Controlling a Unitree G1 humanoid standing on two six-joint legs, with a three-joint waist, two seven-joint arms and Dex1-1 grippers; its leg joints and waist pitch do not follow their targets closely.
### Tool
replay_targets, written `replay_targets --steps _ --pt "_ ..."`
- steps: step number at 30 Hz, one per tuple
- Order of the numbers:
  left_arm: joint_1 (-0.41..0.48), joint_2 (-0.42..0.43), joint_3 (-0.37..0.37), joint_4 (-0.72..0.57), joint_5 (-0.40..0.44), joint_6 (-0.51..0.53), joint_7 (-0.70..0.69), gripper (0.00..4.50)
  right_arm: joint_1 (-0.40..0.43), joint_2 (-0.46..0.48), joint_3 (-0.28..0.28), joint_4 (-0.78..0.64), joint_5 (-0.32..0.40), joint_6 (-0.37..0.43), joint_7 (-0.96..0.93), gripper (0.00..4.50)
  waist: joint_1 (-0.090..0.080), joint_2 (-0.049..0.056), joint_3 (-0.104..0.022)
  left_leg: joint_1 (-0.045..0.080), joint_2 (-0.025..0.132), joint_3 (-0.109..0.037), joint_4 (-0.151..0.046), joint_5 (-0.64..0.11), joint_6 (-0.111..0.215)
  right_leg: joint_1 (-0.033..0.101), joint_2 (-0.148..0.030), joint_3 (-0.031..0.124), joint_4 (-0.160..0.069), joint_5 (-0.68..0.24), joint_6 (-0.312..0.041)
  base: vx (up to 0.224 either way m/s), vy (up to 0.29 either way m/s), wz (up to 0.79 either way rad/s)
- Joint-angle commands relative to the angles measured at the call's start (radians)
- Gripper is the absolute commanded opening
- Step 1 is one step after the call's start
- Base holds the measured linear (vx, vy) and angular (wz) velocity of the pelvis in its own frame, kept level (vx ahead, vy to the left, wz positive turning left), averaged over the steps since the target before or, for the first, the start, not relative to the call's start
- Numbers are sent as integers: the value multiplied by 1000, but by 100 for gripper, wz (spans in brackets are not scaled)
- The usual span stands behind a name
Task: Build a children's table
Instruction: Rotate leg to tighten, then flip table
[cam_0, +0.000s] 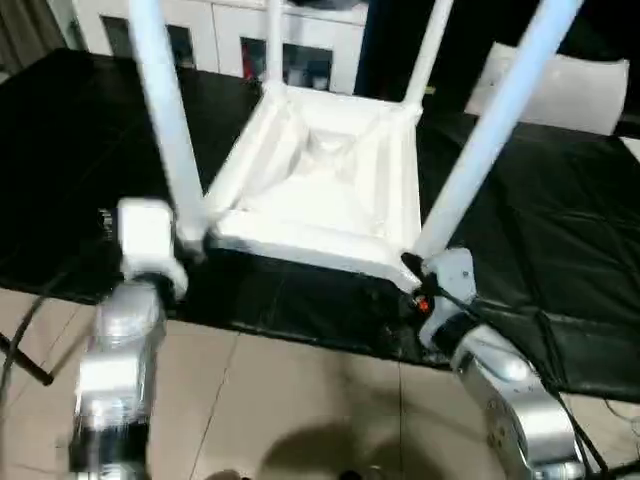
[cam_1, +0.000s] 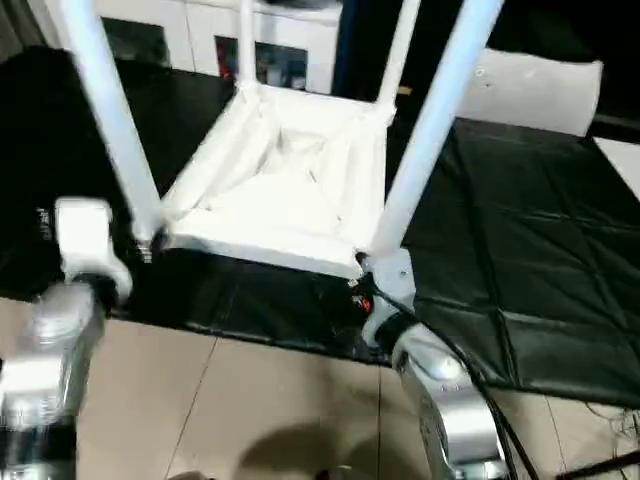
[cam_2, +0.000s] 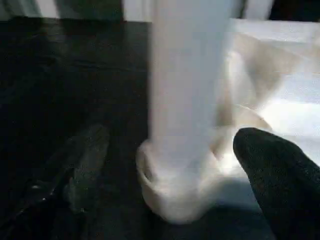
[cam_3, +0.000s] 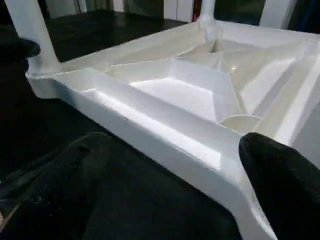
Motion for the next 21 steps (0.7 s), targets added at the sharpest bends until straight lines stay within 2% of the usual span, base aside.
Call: replay_targets --steps 1,3,4,5,6,7,8,9,11,13,17,21 --pt "-49 6 -1 91 -16 -34 -16 446 -15 -12 3 18 -3 -6 7 450 7 10 -74 6 59 -25 -72 39 120 58 -82 73 -35 82 -240 0 0 0" --pt "-71 7 0 120 -25 -46 -29 446 -20 -13 2 24 -5 -8 6 450 8 11 -69 7 62 -24 -76 -9 121 56 -84 71 -44 0 -243 0 0 0" --pt "-98 12 0 160 -26 -59 -31 446 -27 -14 -6 34 -8 -11 -2 450 7 10 -68 7 66 -25 -79 -46 104 57 -86 71 -47 -56 -239 0 0 0" --pt "-120 16 4 192 -32 -69 -34 446 -34 -15 -14 41 -12 -14 -12 450 8 17 -65 9 65 -24 -80 -67 96 53 -83 71 -53 -87 -232 0 0 0" --pt "-140 21 6 221 -36 -76 -37 446 -39 -16 -24 47 -14 -17 -21 450 7 14 -64 13 63 -22 -82 -111 74 50 -81 71 -61 -139 -217 0 0 0" --pt "-171 31 6 269 -47 -103 -59 446 -47 -20 -42 61 -19 -25 -36 450 7 18 -64 13 64 -24 -83 -124 63 51 -82 71 -61 -156 -211 0 0 0" --pt "-181 32 6 282 -60 -108 -83 446 -51 -24 -51 68 -24 -29 -45 450 7 16 -64 13 62 -24 -85 -143 47 49 -82 71 -66 -184 -195 0 0 0" --pt "-191 33 7 301 -79 -113 -114 446 -55 -26 -62 77 -27 -31 -58 450 7 16 -63 10 65 -26 -87 -150 36 52 -83 71 -66 -195 -189 0 0 0" --pt "-212 33 8 337 -122 -128 -197 446 -66 -36 -99 103 -34 -40 -95 450 8 15 -62 12 62 -23 -87 -166 24 48 -84 72 -71 -227 -184 0 0 0" --pt "-216 34 7 346 -127 -133 -208 446 -68 -39 -104 108 -35 -44 -100 450 11 14 -63 14 63 -24 -87 -164 21 47 -84 71 -71 -229 -182 0 0 0" --pt "-224 47 -36 383 -172 -151 -372 446 -82 -65 -148 145 -45 -53 -136 450 24 14 -65 15 63 -21 -87 -142 24 47 -84 72 -68 -207 -182 0 0 0" --pt "-213 42 -79 368 -187 -147 -458 446 -81 -72 -149 144 -41 -53 -130 450 32 13 -68 14 66 -20 -86 -97 36 50 -85 72 -56 -133 -207 0 0 0"
